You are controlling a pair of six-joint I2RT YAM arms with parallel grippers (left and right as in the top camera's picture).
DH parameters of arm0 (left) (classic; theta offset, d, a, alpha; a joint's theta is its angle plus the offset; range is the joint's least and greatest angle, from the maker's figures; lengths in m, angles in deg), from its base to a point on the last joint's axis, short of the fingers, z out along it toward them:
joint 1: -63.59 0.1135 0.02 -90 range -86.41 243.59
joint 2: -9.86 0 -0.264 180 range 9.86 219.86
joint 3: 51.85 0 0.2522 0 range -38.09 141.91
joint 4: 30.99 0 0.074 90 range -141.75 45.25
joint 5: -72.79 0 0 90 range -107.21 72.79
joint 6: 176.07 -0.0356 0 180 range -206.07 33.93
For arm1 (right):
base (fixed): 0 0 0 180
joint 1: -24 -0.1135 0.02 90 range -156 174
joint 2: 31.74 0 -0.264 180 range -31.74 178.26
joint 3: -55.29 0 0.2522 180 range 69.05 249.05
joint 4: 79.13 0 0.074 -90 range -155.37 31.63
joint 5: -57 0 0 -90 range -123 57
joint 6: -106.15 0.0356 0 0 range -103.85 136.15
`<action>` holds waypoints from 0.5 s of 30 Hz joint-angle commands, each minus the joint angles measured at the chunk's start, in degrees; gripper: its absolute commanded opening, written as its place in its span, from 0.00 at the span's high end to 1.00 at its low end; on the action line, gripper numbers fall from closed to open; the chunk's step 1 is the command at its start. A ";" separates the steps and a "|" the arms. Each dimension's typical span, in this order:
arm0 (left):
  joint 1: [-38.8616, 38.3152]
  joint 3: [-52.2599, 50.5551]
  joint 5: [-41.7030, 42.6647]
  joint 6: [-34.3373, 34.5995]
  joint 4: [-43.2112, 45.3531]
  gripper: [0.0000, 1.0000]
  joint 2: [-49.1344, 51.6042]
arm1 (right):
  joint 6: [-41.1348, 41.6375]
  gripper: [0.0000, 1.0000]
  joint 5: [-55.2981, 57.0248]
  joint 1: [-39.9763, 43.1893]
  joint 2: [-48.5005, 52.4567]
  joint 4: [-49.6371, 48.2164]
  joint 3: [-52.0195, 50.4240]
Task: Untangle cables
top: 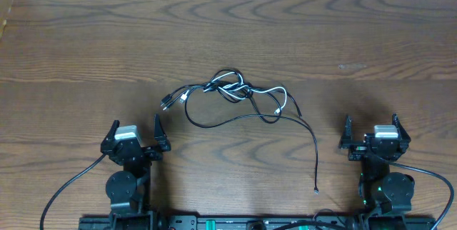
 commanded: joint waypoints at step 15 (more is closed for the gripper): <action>-0.22 -1.05 -1.57 -0.72 -2.27 0.02 -0.28 | -0.42 0.01 -0.35 0.39 -0.31 0.24 -0.09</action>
